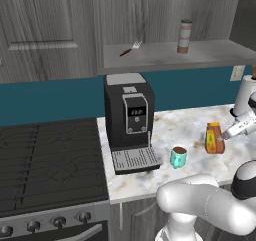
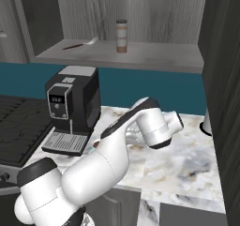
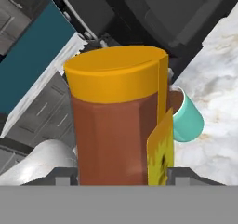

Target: Pick the cinnamon and honey bottle from the cabinet and place them next to the mug.

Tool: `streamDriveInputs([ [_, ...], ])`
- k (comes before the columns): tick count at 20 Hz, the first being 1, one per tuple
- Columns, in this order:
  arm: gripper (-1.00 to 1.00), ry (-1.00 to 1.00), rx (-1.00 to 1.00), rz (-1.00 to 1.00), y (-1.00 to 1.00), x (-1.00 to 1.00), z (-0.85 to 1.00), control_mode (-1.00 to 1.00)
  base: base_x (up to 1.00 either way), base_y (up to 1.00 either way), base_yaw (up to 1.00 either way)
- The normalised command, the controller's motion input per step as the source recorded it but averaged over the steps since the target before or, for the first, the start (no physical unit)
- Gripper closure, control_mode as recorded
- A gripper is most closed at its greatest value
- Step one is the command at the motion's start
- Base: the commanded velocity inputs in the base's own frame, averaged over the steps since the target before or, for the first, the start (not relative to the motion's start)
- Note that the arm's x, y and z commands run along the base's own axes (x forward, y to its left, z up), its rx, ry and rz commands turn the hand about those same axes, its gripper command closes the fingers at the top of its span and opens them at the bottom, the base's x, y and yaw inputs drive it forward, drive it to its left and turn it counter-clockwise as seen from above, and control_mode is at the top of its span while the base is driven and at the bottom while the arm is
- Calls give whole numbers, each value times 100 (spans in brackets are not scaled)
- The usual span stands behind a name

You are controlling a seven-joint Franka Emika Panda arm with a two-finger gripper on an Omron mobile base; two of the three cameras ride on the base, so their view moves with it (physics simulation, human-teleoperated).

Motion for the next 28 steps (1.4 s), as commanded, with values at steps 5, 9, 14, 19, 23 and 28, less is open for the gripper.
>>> streamDriveInputs([
  [5, 100, -15, 0, 0, 10, 0, -12, -100, 0, 0, 0],
  [9, 100, -20, 0, 0, 6, 0, -24, -100, 0, 0, 0],
  [14, 100, -15, 0, 0, 12, 0, -14, -100, 0, 0, 0],
  [19, 100, -6, 0, 0, 4, 17, -2, -100, 0, 0, 0],
  [23, 100, 0, 0, 0, 0, 22, 0, -100, 0, 0, 0],
  [28, 100, 0, 0, 0, 0, 1, -1, -100, 0, 0, 0],
])
